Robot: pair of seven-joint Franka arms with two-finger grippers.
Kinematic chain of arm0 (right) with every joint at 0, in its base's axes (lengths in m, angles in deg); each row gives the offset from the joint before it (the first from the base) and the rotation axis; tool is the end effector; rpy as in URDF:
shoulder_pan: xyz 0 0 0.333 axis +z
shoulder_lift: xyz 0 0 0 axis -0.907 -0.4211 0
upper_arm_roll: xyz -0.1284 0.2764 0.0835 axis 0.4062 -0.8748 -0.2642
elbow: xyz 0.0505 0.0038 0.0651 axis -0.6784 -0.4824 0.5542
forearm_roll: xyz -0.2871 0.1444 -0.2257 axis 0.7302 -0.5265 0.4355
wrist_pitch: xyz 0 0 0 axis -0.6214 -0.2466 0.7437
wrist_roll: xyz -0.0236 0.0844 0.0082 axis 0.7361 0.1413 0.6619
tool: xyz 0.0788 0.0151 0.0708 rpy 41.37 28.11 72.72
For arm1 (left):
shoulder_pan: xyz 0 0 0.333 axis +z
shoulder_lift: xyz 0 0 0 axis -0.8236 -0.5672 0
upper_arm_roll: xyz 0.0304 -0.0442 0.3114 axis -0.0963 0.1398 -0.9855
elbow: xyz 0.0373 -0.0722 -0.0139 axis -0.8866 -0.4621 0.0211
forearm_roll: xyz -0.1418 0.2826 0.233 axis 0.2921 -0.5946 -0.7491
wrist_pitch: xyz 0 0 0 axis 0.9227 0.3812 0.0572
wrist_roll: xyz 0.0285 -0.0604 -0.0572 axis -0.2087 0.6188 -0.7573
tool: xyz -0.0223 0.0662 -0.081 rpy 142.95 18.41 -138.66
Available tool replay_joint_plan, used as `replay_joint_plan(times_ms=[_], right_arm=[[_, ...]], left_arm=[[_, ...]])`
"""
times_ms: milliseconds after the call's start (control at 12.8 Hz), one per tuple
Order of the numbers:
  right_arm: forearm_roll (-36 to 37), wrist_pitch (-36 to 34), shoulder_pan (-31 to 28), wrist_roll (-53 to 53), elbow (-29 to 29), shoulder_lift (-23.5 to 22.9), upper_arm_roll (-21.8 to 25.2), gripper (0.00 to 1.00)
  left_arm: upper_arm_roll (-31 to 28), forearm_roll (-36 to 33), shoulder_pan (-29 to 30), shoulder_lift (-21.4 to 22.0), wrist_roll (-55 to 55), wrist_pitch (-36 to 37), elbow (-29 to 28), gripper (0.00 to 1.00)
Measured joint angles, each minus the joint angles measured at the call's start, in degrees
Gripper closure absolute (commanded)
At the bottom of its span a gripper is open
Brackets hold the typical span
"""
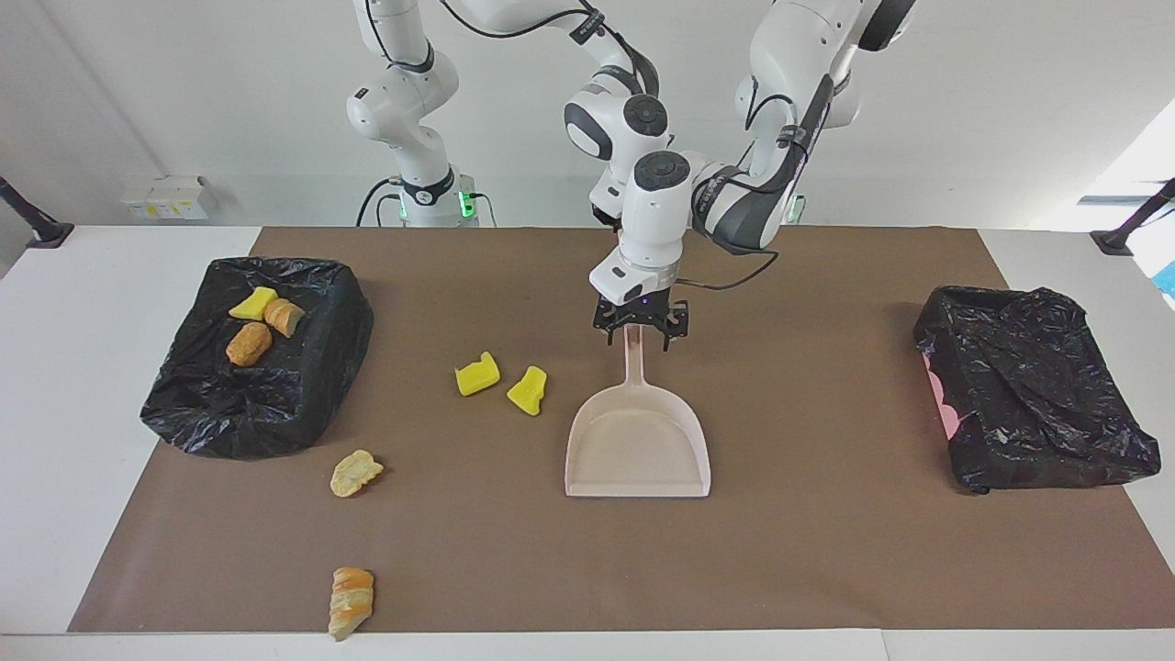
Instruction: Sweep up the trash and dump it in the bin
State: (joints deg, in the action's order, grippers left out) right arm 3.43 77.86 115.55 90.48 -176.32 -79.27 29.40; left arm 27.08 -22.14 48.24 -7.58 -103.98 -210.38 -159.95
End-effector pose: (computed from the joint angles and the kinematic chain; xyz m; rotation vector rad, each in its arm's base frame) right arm 0.2782 0.4365 0.3315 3.0862 0.0954 -0.4559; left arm 0.4857 -0.3902 0.3768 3.0981 -0.2938 0.1701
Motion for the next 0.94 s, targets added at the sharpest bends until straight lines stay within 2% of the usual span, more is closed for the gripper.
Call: replay_joint_plan(times_ms=[234, 390, 623, 701, 935], right_arm=[[0.0, -1.7, -4.5, -0.1, 0.1, 1.6, 0.1, 1.00], [0.0, -7.6, -9.3, -2.9, 0.1, 4.1, 0.2, 1.00], [0.0, -12.4, -17.3, -8.2, 0.3, 8.3, 0.4, 1.00], [0.1, -13.7, -20.1, -10.3, 0.7, 9.4, 0.4, 1.00], [1.1, -16.8, -27.0, -16.1, 3.6, 9.4, 0.5, 1.00]], left_arm=[[0.0, 0.0, 0.0, -1.2, -1.3, -1.6, 0.0, 0.00], [0.0, 0.0, 0.0, -1.7, -2.4, -1.8, 0.0, 0.09], [0.0, 0.0, 0.0, -1.7, -2.8, -1.8, 0.0, 0.35], [0.0, 0.0, 0.0, -1.7, -2.8, -1.7, 0.0, 0.38], [0.0, 0.0, 0.0, -1.9, -2.9, -1.3, 0.0, 0.39]])
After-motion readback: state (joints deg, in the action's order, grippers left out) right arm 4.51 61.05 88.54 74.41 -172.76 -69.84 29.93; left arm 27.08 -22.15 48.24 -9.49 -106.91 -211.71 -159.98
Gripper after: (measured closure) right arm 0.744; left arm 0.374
